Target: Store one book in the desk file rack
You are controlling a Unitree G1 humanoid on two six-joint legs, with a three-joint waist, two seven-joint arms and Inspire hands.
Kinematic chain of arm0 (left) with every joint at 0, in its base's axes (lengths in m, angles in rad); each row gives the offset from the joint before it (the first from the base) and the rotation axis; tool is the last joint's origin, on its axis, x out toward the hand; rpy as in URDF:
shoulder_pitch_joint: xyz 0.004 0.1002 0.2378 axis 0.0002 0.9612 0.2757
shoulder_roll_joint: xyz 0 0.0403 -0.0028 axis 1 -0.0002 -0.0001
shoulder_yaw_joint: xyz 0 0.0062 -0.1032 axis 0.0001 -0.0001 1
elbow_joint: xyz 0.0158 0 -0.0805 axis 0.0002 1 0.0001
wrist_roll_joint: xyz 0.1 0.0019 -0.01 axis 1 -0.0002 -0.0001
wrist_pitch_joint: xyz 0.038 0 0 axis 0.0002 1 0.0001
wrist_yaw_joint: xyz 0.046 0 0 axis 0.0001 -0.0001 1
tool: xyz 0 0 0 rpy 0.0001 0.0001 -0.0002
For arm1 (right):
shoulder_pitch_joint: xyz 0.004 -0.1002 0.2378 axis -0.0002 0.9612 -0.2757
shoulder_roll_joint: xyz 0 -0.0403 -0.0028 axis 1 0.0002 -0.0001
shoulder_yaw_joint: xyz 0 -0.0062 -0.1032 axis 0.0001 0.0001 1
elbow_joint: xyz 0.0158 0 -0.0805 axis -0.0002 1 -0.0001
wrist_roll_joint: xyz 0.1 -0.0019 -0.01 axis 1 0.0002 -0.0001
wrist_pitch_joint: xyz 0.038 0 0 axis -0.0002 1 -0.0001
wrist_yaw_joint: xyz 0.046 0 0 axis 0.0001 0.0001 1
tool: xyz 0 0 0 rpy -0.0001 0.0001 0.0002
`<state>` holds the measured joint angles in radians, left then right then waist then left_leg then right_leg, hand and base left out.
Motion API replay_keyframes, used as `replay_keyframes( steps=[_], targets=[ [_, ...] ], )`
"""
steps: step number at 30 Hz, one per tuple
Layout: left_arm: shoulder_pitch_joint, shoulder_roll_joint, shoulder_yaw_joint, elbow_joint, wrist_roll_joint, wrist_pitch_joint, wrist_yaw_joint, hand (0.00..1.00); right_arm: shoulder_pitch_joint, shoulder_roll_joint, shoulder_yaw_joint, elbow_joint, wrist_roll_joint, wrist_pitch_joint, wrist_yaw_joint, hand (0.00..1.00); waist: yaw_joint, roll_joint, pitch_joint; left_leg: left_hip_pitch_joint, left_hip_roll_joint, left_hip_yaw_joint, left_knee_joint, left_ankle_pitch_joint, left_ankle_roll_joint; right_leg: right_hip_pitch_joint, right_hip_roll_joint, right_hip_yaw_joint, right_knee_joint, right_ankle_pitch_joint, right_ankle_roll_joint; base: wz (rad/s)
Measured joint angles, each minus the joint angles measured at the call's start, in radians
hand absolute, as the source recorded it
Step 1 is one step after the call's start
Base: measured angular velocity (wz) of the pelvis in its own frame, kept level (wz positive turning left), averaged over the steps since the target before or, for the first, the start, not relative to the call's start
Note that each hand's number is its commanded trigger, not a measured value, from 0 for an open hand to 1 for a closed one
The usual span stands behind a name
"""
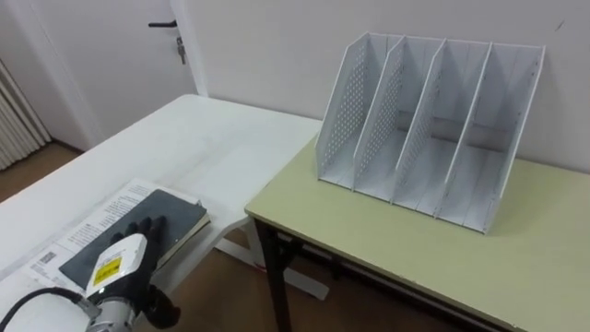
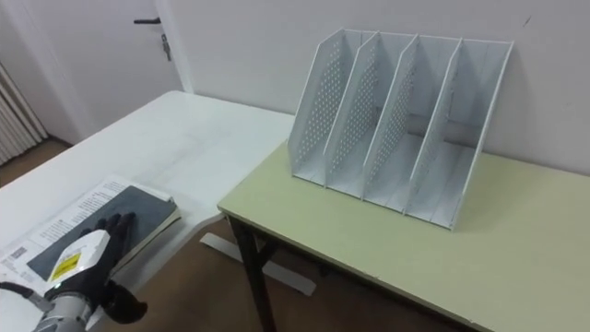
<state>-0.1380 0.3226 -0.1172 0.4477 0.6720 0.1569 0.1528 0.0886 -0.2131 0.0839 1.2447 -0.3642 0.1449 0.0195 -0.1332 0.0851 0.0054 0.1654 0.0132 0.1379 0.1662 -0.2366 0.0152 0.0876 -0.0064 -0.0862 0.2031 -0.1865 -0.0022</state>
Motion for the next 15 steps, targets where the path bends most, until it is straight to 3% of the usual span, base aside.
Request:
replay_keyframes(
  steps=[7,15],
  targets=[
    [-0.056,0.034,0.041,0.029,0.008,0.011,0.02,1.0,0.001,0.0,-0.028,0.0,-0.004,0.017,-0.013,0.0,0.0,0.001,-0.0013,0.006,0.0,0.0,0.0,0.0,0.0,0.0,0.002,0.006,0.0,0.0,0.0,-0.03],
    [-0.06,0.034,0.071,0.047,0.008,0.012,0.034,1.0,0.003,-0.002,-0.041,-0.002,-0.004,0.031,-0.017,0.0,-0.002,0.004,-0.0048,0.021,0.002,0.0,-0.001,0.0,0.0,0.014,0.005,0.008,0.0,0.0,-0.001,-0.01]
  ],
)
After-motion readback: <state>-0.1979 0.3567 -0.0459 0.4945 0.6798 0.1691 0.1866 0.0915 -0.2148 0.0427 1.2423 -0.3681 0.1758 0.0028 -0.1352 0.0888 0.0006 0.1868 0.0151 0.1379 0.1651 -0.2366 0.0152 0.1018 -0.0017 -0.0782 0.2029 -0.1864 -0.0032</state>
